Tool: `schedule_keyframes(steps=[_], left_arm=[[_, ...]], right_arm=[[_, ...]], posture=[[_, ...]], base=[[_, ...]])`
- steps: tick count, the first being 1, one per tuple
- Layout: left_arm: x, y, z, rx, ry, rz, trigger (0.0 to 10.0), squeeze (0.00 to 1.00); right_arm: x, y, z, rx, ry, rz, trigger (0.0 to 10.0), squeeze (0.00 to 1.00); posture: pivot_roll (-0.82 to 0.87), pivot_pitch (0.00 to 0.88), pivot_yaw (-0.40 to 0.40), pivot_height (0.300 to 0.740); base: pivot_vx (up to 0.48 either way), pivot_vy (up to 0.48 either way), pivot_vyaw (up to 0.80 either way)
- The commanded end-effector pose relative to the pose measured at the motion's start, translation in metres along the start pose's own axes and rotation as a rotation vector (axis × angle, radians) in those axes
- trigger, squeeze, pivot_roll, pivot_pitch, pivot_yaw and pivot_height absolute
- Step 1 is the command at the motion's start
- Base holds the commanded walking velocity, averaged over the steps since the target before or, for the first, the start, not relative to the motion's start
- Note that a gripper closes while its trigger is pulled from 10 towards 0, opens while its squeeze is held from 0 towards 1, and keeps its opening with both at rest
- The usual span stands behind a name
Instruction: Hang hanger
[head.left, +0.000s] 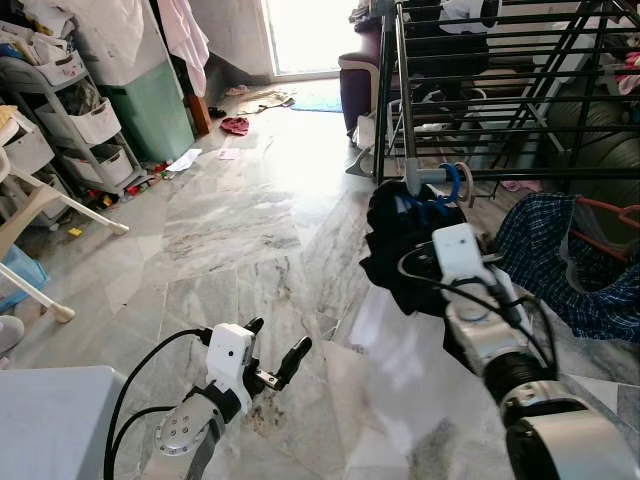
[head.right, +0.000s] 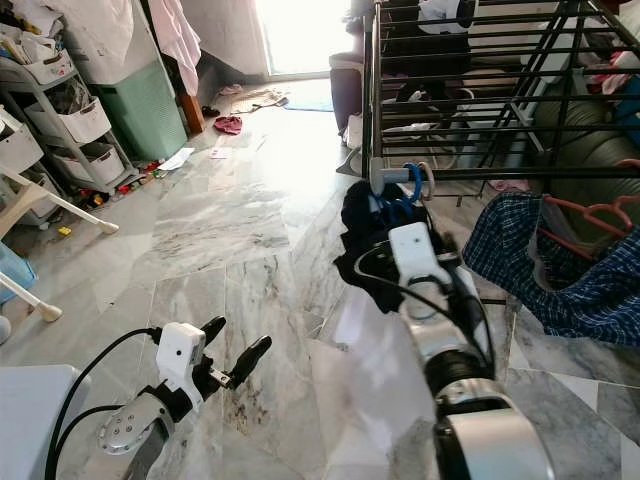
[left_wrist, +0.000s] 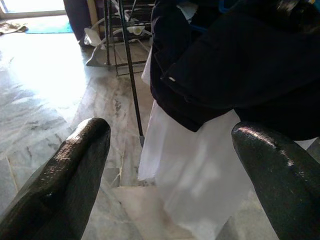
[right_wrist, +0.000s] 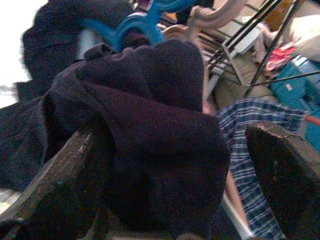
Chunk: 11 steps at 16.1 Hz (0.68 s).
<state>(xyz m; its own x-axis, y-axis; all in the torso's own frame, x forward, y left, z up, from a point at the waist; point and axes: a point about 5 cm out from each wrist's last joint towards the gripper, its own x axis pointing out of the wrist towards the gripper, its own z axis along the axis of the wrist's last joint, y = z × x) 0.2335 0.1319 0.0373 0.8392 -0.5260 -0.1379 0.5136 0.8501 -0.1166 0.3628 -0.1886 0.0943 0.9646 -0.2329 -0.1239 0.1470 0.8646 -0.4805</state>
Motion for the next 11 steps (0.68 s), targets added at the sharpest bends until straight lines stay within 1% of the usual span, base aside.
schedule_keyframes(steps=[1,2,3,4,6,7,8,10,11], left_arm=[[-0.002,0.002,-0.002,0.003,0.014,0.007,10.0,0.0],[-0.003,0.001,-0.002,0.004,0.014,0.01,10.0,0.0],[-0.003,0.001,-0.002,0.004,0.014,0.011,10.0,0.0],[-0.004,0.001,-0.002,0.005,0.015,0.013,10.0,0.0],[-0.004,0.001,-0.003,0.007,0.018,0.014,10.0,0.0],[-0.005,0.001,-0.003,0.008,0.021,0.012,10.0,0.0],[-0.005,0.001,-0.003,0.012,0.024,0.008,10.0,0.0],[-0.006,0.0,-0.003,0.016,0.028,0.001,10.0,0.0],[-0.006,-0.001,-0.003,0.017,0.026,-0.01,10.0,0.0]], right_arm=[[0.001,-0.002,0.003,-0.004,-0.017,-0.013,10.0,0.0],[0.001,-0.008,-0.007,0.018,0.026,-0.021,10.0,0.0],[0.0,-0.009,-0.01,0.029,0.041,-0.019,10.0,0.0],[-0.001,-0.01,-0.017,0.065,0.072,-0.002,10.0,0.0],[-0.004,-0.004,-0.027,0.134,0.122,0.077,10.0,0.0],[-0.005,-0.003,-0.03,0.145,0.135,0.09,10.0,0.0],[-0.007,0.001,-0.033,0.171,0.152,0.134,10.0,0.0],[-0.01,0.006,-0.036,0.176,0.155,0.203,10.0,0.0],[-0.01,0.005,-0.036,0.154,0.143,0.208,10.0,0.0]], posture=[[-0.08,0.001,0.084,0.74],[-0.08,0.0,0.08,0.74],[-0.08,0.0,0.079,0.74],[-0.08,0.0,0.078,0.74],[-0.08,0.0,0.081,0.74],[-0.08,0.0,0.079,0.74],[-0.08,0.0,0.081,0.74],[-0.08,0.0,0.084,0.74],[-0.09,0.0,0.086,0.74]], base=[[0.0,0.0,0.0],[0.0,0.0,0.0],[0.0,0.0,0.0],[0.0,0.0,0.0],[0.0,0.0,0.0],[0.0,0.0,0.0],[0.0,0.0,0.0],[0.0,0.0,0.0],[0.0,0.0,0.0]])
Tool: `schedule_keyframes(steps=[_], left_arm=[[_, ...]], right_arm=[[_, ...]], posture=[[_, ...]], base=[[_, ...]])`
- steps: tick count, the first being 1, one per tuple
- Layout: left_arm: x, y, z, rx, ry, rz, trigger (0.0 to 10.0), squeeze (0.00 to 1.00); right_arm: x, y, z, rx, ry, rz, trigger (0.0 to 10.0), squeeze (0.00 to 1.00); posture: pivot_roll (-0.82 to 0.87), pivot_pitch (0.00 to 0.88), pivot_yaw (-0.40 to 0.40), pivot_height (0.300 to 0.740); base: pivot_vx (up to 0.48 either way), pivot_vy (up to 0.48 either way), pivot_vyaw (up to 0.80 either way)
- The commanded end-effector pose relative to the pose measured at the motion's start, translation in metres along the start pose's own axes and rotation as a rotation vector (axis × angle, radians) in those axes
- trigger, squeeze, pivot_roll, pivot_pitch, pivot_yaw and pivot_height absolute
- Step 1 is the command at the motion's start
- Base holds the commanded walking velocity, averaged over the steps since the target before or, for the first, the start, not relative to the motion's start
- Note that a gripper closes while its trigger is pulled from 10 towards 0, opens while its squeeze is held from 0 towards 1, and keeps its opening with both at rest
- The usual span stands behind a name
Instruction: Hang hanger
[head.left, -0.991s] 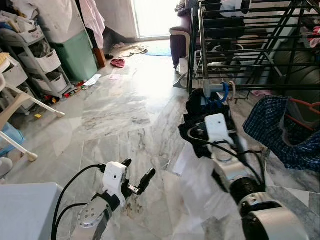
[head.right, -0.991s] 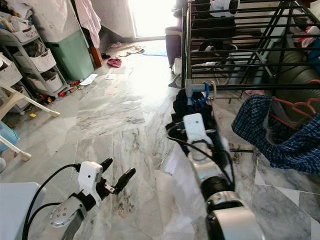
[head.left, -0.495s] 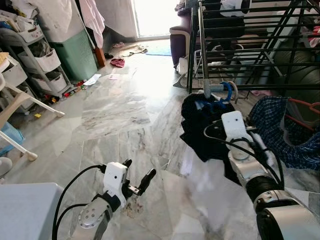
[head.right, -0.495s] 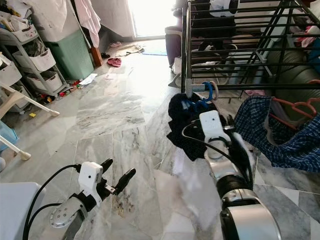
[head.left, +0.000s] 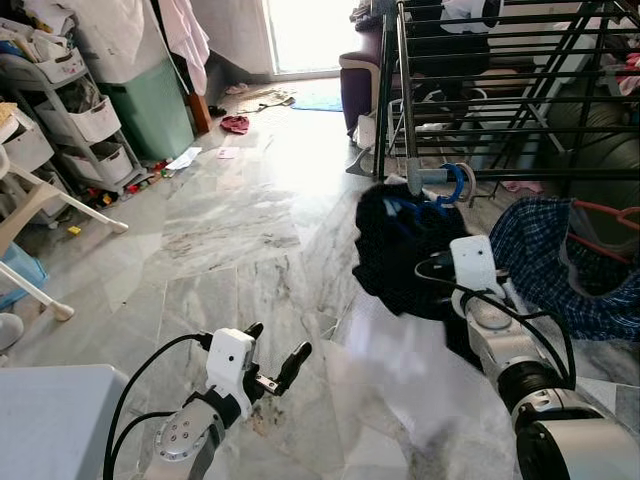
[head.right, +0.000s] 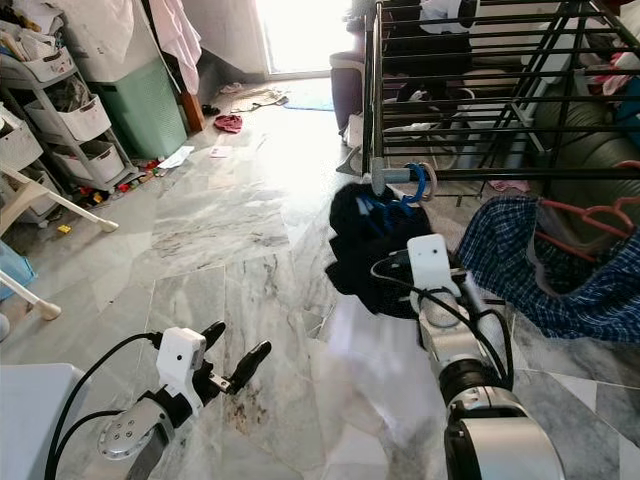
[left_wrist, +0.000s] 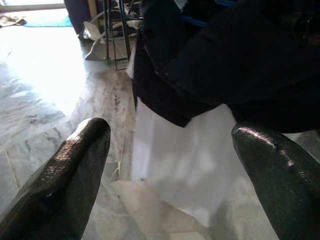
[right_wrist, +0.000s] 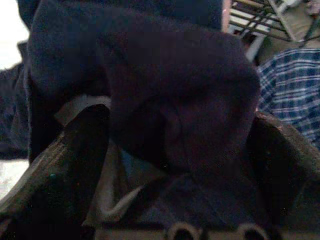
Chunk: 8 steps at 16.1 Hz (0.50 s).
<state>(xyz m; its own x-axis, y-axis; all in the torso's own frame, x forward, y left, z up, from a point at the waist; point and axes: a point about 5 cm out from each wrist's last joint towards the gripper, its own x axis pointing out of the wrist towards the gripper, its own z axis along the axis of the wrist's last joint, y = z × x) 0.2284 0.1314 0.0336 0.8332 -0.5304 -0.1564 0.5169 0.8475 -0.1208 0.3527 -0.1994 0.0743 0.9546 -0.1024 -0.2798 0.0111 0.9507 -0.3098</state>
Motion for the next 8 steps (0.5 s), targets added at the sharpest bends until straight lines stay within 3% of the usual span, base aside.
schedule_keyframes(steps=[1,3,5,6,8], left_arm=[[-0.002,0.002,0.004,0.022,-0.002,-0.013,10.0,0.0],[-0.002,-0.003,0.012,-0.023,-0.021,-0.094,10.0,0.0],[-0.003,-0.004,0.015,-0.017,-0.026,-0.113,10.0,0.0],[-0.003,-0.002,0.018,-0.006,-0.029,-0.109,10.0,0.0],[-0.005,0.005,0.018,0.002,-0.025,-0.077,10.0,0.0]], right_arm=[[-0.003,0.003,-0.012,-0.03,0.035,0.008,10.0,0.0],[-0.004,-0.001,-0.01,-0.138,0.005,-0.018,10.0,0.0],[-0.004,-0.004,-0.008,-0.218,-0.024,-0.051,10.0,0.0],[-0.004,-0.007,-0.003,-0.323,-0.08,-0.095,10.0,0.0],[-0.005,-0.005,0.007,-0.359,-0.159,-0.116,10.0,0.0]], posture=[[-0.09,0.0,0.086,0.74],[-0.08,0.0,0.082,0.74],[-0.08,0.0,0.083,0.74],[-0.08,0.0,0.086,0.74],[-0.08,0.005,0.085,0.74]], base=[[0.0,0.0,0.0],[0.0,0.0,0.0],[0.0,0.0,0.0],[0.0,0.0,0.0],[0.0,0.0,0.0]])
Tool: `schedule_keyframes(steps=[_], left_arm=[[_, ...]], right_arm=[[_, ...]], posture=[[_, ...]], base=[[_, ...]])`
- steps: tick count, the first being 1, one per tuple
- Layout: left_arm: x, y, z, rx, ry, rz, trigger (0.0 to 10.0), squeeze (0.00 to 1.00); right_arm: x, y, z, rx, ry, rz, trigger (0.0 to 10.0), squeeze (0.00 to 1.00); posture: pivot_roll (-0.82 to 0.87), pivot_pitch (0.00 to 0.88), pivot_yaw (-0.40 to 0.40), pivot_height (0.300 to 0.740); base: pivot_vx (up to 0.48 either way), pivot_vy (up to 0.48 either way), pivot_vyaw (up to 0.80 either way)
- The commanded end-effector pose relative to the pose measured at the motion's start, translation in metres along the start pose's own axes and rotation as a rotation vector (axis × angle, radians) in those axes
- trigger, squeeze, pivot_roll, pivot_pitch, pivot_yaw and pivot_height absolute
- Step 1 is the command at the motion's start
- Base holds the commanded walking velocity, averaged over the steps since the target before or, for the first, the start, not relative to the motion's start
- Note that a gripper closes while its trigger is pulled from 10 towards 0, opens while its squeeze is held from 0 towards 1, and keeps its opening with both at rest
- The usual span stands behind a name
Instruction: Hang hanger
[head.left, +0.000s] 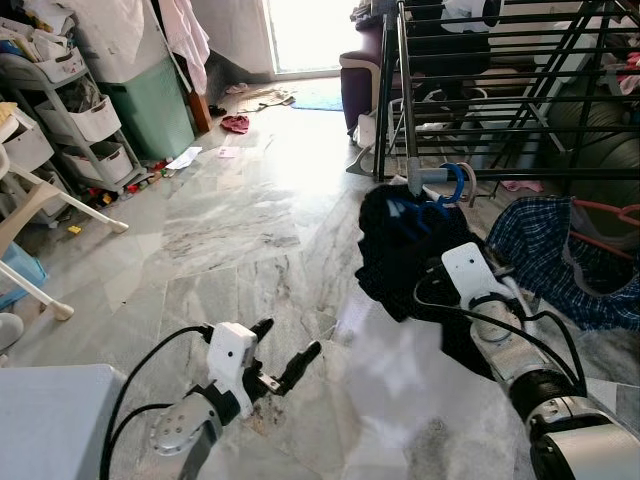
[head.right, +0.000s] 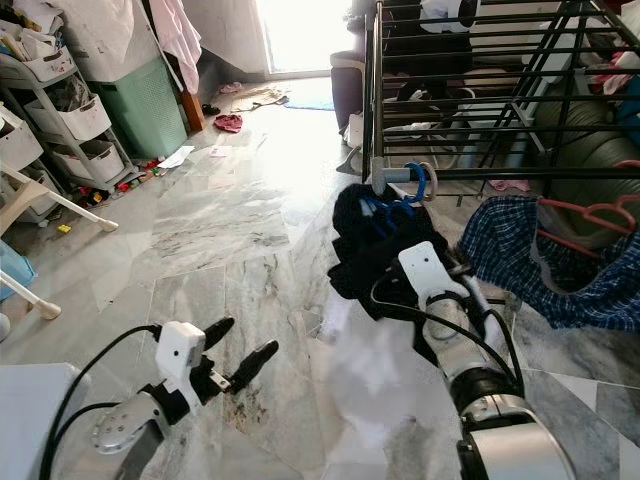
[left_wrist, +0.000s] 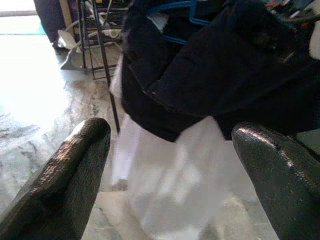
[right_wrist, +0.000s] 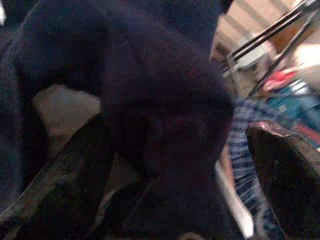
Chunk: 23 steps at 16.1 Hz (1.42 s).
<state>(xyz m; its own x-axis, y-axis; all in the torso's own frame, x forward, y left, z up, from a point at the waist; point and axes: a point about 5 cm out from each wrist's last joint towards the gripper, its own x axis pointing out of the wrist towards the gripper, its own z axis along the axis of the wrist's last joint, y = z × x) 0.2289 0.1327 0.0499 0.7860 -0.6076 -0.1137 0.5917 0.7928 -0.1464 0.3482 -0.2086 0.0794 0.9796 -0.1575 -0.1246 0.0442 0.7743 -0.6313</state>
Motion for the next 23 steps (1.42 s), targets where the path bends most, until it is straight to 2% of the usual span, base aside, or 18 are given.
schedule_keyframes(steps=[1,5,7,8,9,10,11,12,14,15,16,18,20,23], left_arm=[[-0.003,0.007,0.001,0.012,0.01,0.023,10.0,0.0],[-0.001,0.003,-0.004,0.011,0.02,0.016,10.0,0.0],[-0.001,0.002,-0.004,0.015,0.025,0.01,10.0,0.0],[0.0,0.003,-0.004,0.017,0.028,0.01,10.0,0.0],[0.0,0.003,-0.004,0.019,0.029,0.011,10.0,0.0],[0.0,0.004,-0.004,0.02,0.03,0.012,10.0,0.0],[0.0,0.004,-0.004,0.021,0.031,0.013,10.0,0.0],[0.0,0.004,-0.005,0.024,0.033,0.013,10.0,0.0],[0.0,0.004,-0.005,0.025,0.035,0.014,10.0,0.0],[-0.001,0.004,-0.005,0.029,0.039,0.014,10.0,0.0],[-0.001,0.004,-0.005,0.036,0.045,0.013,10.0,0.0],[-0.003,0.004,-0.007,0.041,0.055,0.013,10.0,0.0],[-0.003,0.003,-0.007,0.044,0.058,0.014,10.0,0.0],[-0.002,0.003,-0.006,0.061,0.064,0.006,10.0,0.0]], right_arm=[[0.0,0.005,0.011,-0.009,-0.063,0.003,10.0,0.0],[-0.002,0.015,0.017,-0.018,-0.111,0.053,10.0,0.0],[-0.005,0.025,0.019,0.051,-0.114,0.127,10.0,0.0],[-0.007,0.034,0.012,0.113,-0.049,0.186,10.0,0.0],[-0.007,0.036,0.009,0.136,-0.023,0.199,10.0,0.0],[-0.009,0.04,0.002,0.211,0.045,0.227,9.8,0.0],[-0.009,0.042,-0.002,0.241,0.086,0.245,3.3,0.0],[-0.009,0.041,-0.006,0.295,0.12,0.238,0.0,0.0],[-0.009,0.041,-0.007,0.323,0.139,0.242,0.0,0.0],[-0.007,0.038,-0.007,0.373,0.167,0.233,10.0,0.0],[-0.005,0.034,-0.009,0.423,0.194,0.218,10.0,0.0],[-0.001,0.028,-0.006,0.429,0.192,0.218,10.0,0.0],[0.004,0.02,0.0,0.383,0.176,0.227,10.0,0.0],[0.018,-0.001,0.022,0.318,0.121,0.232,10.0,0.0]], posture=[[-0.08,0.005,0.085,0.74],[-0.08,0.004,0.089,0.74],[-0.09,0.003,0.091,0.74],[-0.09,0.003,0.093,0.74],[-0.09,0.003,0.093,0.74],[-0.09,0.003,0.094,0.74],[-0.09,0.003,0.094,0.74],[-0.08,0.003,0.094,0.74],[-0.08,0.003,0.095,0.74],[-0.08,0.005,0.097,0.74],[-0.07,0.005,0.097,0.74],[-0.07,0.007,0.101,0.74],[-0.07,0.007,0.105,0.74],[-0.08,0.006,0.109,0.74]], base=[[0.0,0.0,0.0],[0.0,0.0,0.0],[0.0,0.0,0.0],[0.0,0.0,0.0],[0.0,0.0,0.0],[0.0,0.0,0.0],[0.0,0.0,0.0],[0.0,0.0,0.0],[0.0,0.0,0.0],[0.0,0.0,0.0],[0.0,0.0,0.0],[0.0,0.0,0.0],[0.0,0.0,0.0],[0.0,0.0,0.0]])
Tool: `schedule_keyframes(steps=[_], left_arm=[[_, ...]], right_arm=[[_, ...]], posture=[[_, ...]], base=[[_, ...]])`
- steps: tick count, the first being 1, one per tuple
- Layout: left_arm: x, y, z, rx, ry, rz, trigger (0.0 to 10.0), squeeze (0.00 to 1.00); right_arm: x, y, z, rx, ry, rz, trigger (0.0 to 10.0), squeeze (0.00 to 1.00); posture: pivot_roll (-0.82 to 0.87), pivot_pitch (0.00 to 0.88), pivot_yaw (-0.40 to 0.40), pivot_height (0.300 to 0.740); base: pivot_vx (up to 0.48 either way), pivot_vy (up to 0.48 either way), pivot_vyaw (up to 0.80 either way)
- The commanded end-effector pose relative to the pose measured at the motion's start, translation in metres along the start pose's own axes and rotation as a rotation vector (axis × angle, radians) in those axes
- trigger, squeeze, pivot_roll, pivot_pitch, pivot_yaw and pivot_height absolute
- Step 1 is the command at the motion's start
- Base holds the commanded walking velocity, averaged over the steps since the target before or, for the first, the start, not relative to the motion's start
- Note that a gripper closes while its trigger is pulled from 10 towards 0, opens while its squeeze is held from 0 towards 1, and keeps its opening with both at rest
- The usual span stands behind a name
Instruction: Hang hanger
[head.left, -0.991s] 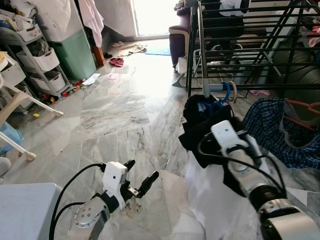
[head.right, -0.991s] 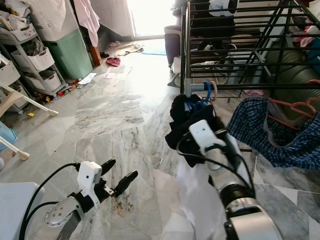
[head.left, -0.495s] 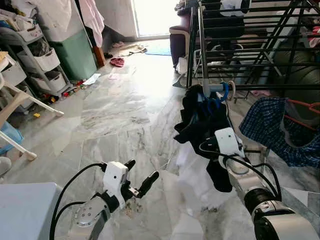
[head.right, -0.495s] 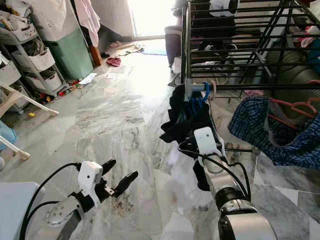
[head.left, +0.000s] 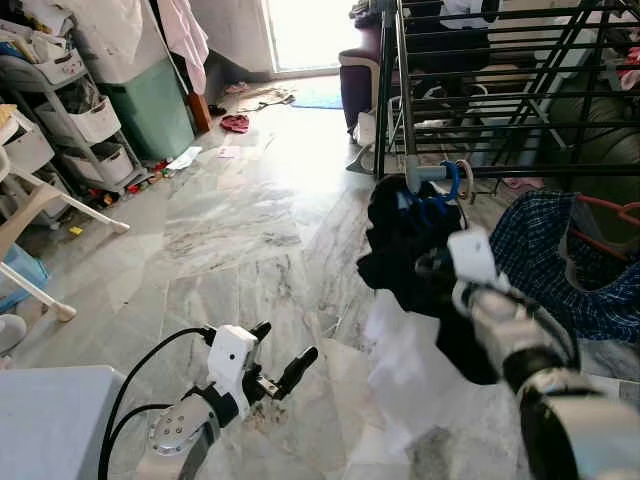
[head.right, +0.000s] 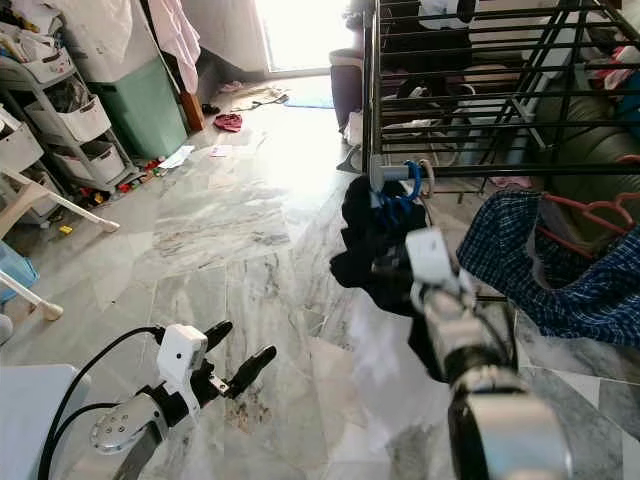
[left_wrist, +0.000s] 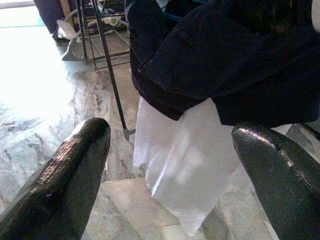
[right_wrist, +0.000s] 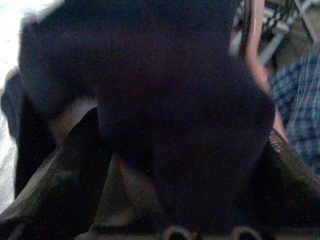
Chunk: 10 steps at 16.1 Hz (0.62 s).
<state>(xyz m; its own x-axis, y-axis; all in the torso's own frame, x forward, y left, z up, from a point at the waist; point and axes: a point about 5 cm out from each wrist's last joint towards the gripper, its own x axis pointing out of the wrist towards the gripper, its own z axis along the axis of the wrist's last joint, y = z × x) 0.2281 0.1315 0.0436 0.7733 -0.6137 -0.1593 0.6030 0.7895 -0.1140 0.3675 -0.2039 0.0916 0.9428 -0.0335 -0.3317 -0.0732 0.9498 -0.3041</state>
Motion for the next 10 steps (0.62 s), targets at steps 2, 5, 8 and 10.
schedule_keyframes(steps=[2,5,8,10], left_arm=[[-0.003,0.002,0.001,0.03,0.016,0.012,10.0,0.0],[-0.003,0.002,0.001,0.031,0.018,0.015,10.0,0.0],[-0.004,-0.002,0.001,0.033,0.025,0.012,10.0,0.0],[-0.003,-0.003,0.002,0.037,0.027,0.007,10.0,0.0]], right_arm=[[0.003,-0.001,0.013,-0.042,-0.007,0.027,10.0,0.0],[0.004,-0.004,0.016,-0.072,0.012,0.053,10.0,0.0],[0.004,-0.005,0.015,-0.089,0.048,0.096,0.0,0.0],[0.005,-0.008,0.019,-0.099,0.051,0.099,0.0,0.0]], posture=[[-0.07,0.003,0.105,0.74],[-0.07,0.004,0.102,0.74],[-0.08,0.004,0.101,0.74],[-0.08,0.005,0.102,0.74]], base=[[0.0,0.0,0.0],[0.0,0.0,0.0],[0.0,0.0,0.0],[0.0,0.0,0.0]])
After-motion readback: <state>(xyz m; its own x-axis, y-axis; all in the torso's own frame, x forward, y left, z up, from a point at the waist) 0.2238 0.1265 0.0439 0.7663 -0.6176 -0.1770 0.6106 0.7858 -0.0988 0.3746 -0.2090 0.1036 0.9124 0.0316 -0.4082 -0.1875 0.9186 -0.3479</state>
